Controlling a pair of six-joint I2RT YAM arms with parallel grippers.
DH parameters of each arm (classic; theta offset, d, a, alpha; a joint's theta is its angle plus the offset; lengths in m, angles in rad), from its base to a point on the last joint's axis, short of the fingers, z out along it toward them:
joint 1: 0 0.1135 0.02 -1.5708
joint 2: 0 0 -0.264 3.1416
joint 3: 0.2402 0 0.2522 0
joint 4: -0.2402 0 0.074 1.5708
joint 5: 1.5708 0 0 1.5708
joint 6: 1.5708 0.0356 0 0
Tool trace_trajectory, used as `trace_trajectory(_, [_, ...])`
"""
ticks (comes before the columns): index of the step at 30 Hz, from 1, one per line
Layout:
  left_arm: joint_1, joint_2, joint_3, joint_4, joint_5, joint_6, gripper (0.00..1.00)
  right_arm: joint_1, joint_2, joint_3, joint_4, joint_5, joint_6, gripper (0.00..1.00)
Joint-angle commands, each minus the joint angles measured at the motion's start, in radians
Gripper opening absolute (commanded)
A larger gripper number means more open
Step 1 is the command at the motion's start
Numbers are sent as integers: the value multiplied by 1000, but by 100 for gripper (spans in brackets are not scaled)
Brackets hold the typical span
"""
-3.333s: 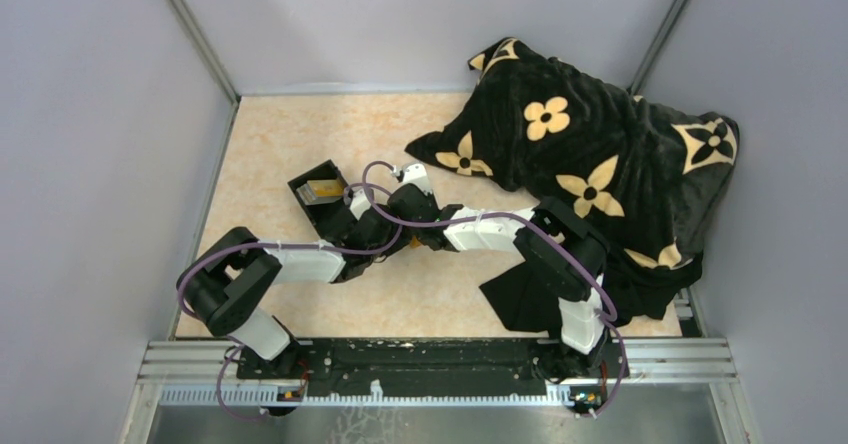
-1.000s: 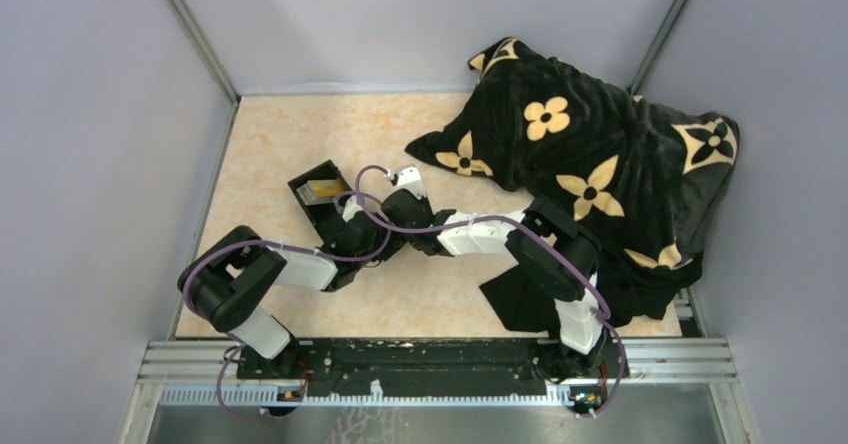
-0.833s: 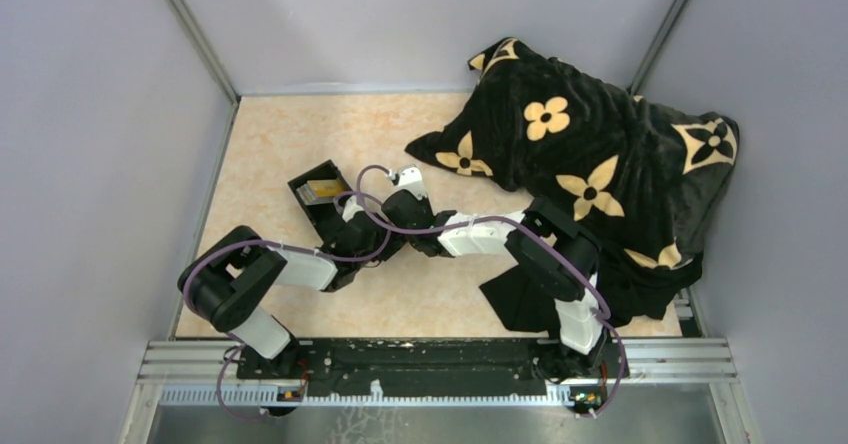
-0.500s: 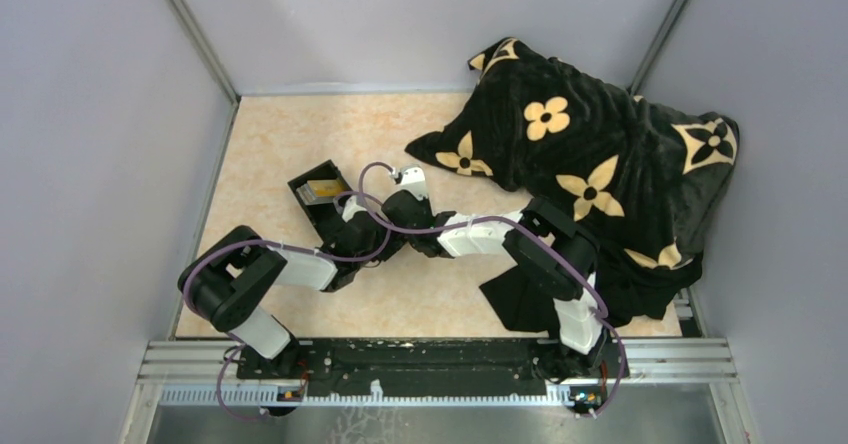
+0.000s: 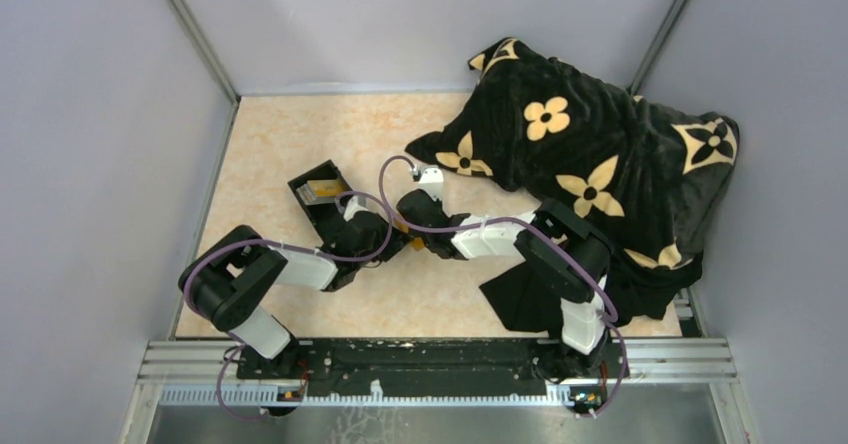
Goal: Put the credit cards into the card holder
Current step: Close the card holder at the center of the board.
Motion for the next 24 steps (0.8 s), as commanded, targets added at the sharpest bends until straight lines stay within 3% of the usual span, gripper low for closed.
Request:
trace_trajectory(1, [-12, 79, -45, -290, 60, 53, 20, 7, 44, -85, -233, -149, 32, 0])
trace_trajectory(24, [-12, 69, 8, -371, 50, 58, 19, 7, 44, -229, -110, -205, 147, 0])
